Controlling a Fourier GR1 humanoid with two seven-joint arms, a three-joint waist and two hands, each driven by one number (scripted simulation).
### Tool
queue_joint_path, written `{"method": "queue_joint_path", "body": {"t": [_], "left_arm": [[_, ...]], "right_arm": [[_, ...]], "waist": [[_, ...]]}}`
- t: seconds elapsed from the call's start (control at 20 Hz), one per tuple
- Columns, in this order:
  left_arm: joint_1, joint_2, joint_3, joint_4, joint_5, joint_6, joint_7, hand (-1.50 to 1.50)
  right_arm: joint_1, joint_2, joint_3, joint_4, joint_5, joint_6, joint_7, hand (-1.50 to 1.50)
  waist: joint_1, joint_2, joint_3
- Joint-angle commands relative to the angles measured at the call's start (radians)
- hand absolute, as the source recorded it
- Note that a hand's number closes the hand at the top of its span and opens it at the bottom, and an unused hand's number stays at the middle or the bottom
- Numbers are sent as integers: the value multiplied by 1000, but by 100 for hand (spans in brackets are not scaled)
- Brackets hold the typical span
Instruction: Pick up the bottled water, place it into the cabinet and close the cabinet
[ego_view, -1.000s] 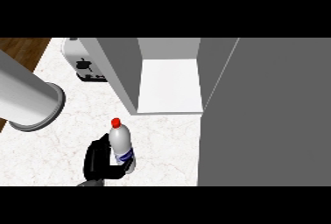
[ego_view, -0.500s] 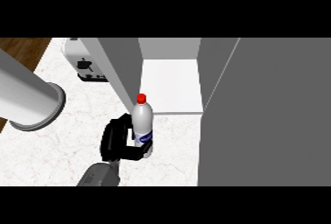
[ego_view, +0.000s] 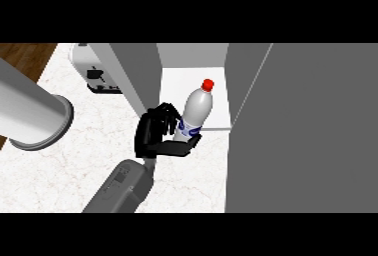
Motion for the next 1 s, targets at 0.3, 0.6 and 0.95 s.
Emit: {"method": "queue_joint_path", "body": {"t": [0.3, 0.6, 0.95], "left_arm": [[-307, -1, -95, 144, 44, 244, 150, 150], [-484, -1, -12, 378, 131, 254, 119, 150], [-598, 35, -35, 631, 17, 275, 96, 150]], "right_arm": [[-83, 12, -50, -13, -84, -1, 60, -150], [-30, -4, -66, -62, -102, 39, 32, -150], [-35, -9, -91, -55, -131, 60, 37, -150]], "waist": [[-8, 4, 0], [-37, 12, -1], [-48, 18, 0]]}}
